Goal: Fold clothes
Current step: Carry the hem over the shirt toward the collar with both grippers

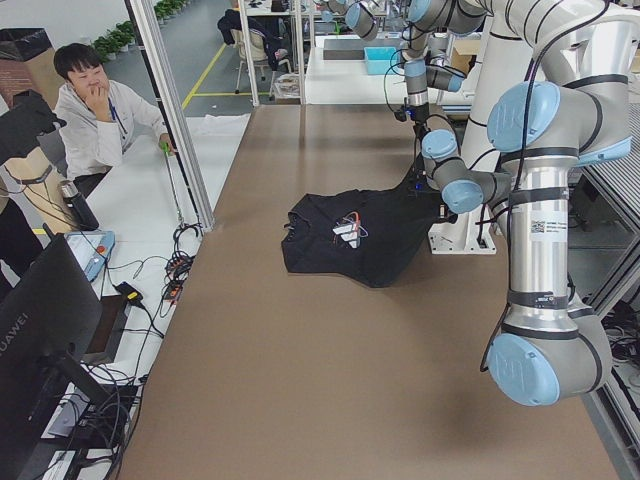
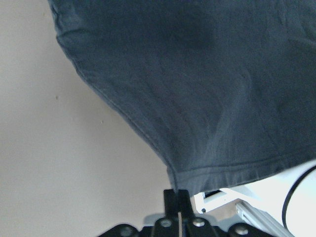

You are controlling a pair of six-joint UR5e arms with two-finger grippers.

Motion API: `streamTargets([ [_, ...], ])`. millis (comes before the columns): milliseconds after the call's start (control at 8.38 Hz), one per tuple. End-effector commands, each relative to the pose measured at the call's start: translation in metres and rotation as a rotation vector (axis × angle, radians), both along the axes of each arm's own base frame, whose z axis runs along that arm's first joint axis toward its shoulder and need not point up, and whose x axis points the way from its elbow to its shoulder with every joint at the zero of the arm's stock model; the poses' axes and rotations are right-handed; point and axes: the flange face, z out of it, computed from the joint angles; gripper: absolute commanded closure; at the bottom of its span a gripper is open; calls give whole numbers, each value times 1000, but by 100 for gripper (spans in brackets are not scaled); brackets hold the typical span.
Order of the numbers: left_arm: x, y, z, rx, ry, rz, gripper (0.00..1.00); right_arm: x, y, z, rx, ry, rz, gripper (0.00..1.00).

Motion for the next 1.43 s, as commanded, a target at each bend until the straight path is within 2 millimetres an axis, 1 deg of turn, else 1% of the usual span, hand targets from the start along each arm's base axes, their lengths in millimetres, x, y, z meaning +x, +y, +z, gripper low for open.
streamTargets([
  [0,29,-73,-2,35,-35,-179,100,-20,-46,14,33,52,164,100],
  [119,33,-109,6,17,-66,-244,100,-38,-87,21,12,76,253,100],
  [239,27,-148,7,6,-82,-314,100,-39,-120,28,1,99,344,100],
  [358,20,-179,4,-1,-88,-375,100,-28,-139,32,-1,111,396,100],
  [477,12,-201,-1,-9,-90,-421,100,-15,-154,28,-2,104,441,100],
  [597,6,-216,-6,-7,-89,-452,100,-11,-166,27,-4,104,468,100],
  [716,4,-227,-3,-16,-101,-470,100,-15,-182,20,6,95,499,100],
  [835,3,-241,-5,-19,-104,-487,100,-15,-189,16,10,90,511,100],
  [955,6,-260,-15,-20,-104,-505,100,-11,-193,15,8,88,525,100],
  [1074,13,-281,-17,-24,-117,-513,100,-11,-202,15,8,92,539,100],
  [1193,21,-305,-14,-37,-141,-521,100,-18,-220,19,1,109,557,100],
  [1313,31,-333,-16,-47,-170,-541,100,-23,-241,25,0,132,575,100],
])
